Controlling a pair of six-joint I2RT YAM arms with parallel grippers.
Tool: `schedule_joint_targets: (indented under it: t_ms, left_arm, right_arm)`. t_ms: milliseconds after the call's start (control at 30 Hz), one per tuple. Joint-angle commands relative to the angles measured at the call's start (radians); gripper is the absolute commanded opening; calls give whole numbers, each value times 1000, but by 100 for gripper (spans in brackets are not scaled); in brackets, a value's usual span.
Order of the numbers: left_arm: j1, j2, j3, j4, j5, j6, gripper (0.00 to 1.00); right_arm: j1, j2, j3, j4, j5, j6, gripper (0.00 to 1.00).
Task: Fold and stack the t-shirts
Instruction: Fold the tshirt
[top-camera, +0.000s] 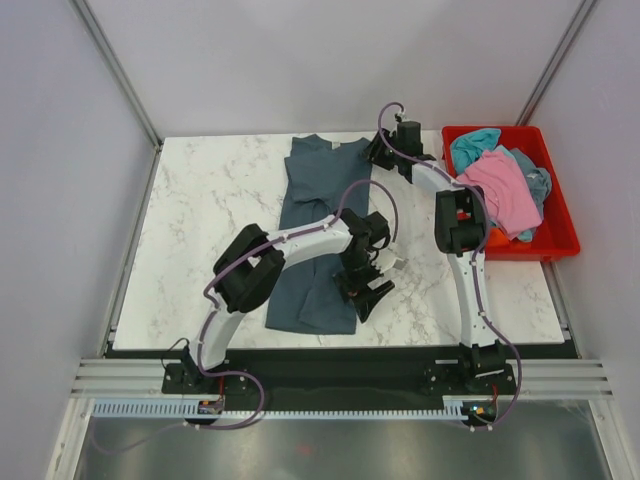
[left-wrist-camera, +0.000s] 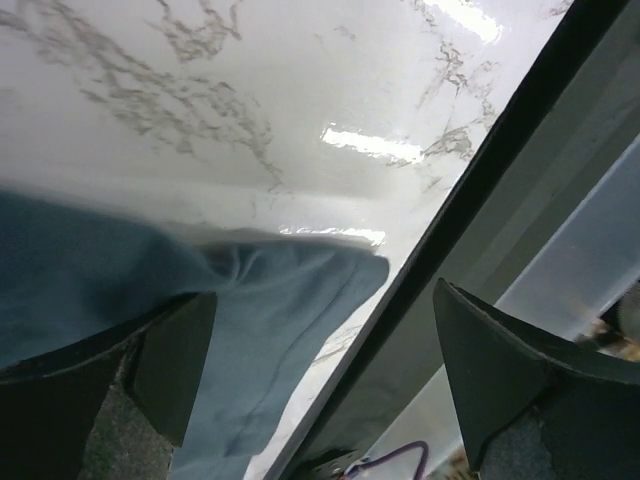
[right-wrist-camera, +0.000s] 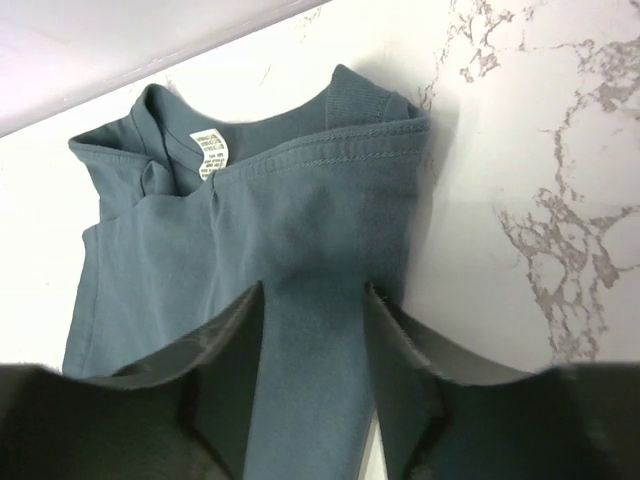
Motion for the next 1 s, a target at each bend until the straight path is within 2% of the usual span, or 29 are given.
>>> schedule_joint_targets:
  t_ms: [0, 167, 300, 333, 400, 467, 500, 567, 600, 633, 767, 800, 833, 967]
  left_arm:
    - [-8, -122, 2, 85, -167, 52, 99]
    - [0, -337, 14, 85, -263, 45, 99]
    - [9, -443, 12, 103, -401, 45, 99]
    - [47, -463, 9, 102, -388, 34, 99]
    - [114, -515, -6, 99, -333, -7, 99]
    - [240, -544, -18, 91, -244, -41, 99]
    - [336, -575, -35, 89, -152, -82, 99]
    - [421, -618, -67, 91, -77, -144, 99]
    - [455, -640, -128, 97, -51, -179, 99]
    - [513, -691, -170, 100, 1, -201, 99]
    - [633, -831, -440, 126, 82, -288, 95]
    - [656, -857, -560, 156, 153, -360, 90]
    - [694, -880, -619, 163, 172, -382, 89]
    - [733, -1009, -900, 212, 185, -477, 87]
  right_arm:
    - [-23, -141, -24, 26, -1, -31, 55]
    - [-33, -418, -188, 20, 5, -80, 75]
    - [-43, -619, -383, -99, 3, -88, 80]
    - [-47, -662, -489, -124, -19, -67, 81]
    - [-52, -780, -596, -230, -62, -51, 83]
    - [-67, -880, -755, -297, -169, -24, 82]
    - [-75, -912, -883, -345, -244, 13, 82]
    - [-82, -1015, -1017, -394, -307, 41, 82]
    - [-79, -1052, -1140, -409, -333, 39, 82]
    - [-73, -1089, -1194, -428, -341, 27, 82]
    - [-61, -1264, -1441, -468, -335, 27, 81]
    - [-59, -1287, -1519, -465, -338, 41, 81]
    - [-58, -1310, -1553, -462, -341, 47, 81]
    - [-40, -1391, -1632, -393, -343, 99, 80]
